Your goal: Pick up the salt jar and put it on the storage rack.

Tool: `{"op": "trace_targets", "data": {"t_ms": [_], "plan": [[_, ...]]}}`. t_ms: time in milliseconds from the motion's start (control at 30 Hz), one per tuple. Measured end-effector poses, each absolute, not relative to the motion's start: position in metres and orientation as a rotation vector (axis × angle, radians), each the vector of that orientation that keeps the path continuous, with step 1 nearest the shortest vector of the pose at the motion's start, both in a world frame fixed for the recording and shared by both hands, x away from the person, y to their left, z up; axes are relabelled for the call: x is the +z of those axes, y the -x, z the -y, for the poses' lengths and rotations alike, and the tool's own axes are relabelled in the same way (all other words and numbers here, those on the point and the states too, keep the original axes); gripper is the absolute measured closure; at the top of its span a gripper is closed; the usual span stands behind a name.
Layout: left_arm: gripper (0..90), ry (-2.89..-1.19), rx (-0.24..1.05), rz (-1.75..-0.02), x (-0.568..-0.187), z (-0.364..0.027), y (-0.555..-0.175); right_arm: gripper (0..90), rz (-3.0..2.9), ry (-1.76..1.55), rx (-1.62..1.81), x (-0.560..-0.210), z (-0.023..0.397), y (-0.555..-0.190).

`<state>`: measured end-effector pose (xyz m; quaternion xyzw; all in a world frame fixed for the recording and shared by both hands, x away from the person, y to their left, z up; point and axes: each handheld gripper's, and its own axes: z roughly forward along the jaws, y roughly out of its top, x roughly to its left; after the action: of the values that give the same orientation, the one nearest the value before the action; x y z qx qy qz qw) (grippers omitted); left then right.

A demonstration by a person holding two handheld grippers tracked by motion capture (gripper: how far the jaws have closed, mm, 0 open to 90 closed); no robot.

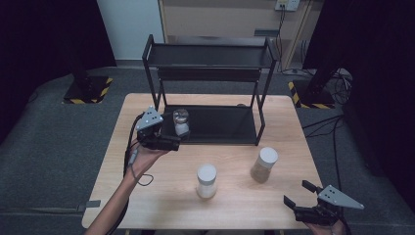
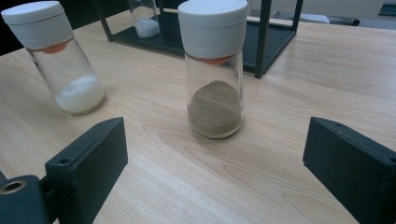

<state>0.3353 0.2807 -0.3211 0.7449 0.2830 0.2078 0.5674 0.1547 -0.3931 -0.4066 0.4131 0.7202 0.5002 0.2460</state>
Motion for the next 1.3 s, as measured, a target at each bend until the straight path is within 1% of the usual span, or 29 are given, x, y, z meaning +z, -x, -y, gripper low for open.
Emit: {"op": "trace_targets", "data": {"t_ms": [333,500,767,933,1300], "plan": [[4.3,-1.699,0.456,-0.671,-0.335,-0.299,-0.311,6.6,-1.964,-1.125,1.366,-0.407,0.393,-0.155],[4.3,-1.707,0.456,-0.674,-0.342,-0.309,-0.299,6.6,-1.965,-1.124,1.365,-0.407,0.393,-0.155],[4.4,-1.706,0.471,-0.682,-0.357,-0.319,-0.280,6.6,-1.966,-1.121,1.364,-0.407,0.393,-0.156],[4.4,-1.713,0.508,-0.690,-0.364,-0.321,-0.265,6.7,-1.965,-1.125,1.368,-0.407,0.392,-0.156],[4.3,-1.699,0.516,-0.735,-0.390,-0.333,-0.247,6.6,-1.970,-1.126,1.362,-0.407,0.392,-0.157]]}}
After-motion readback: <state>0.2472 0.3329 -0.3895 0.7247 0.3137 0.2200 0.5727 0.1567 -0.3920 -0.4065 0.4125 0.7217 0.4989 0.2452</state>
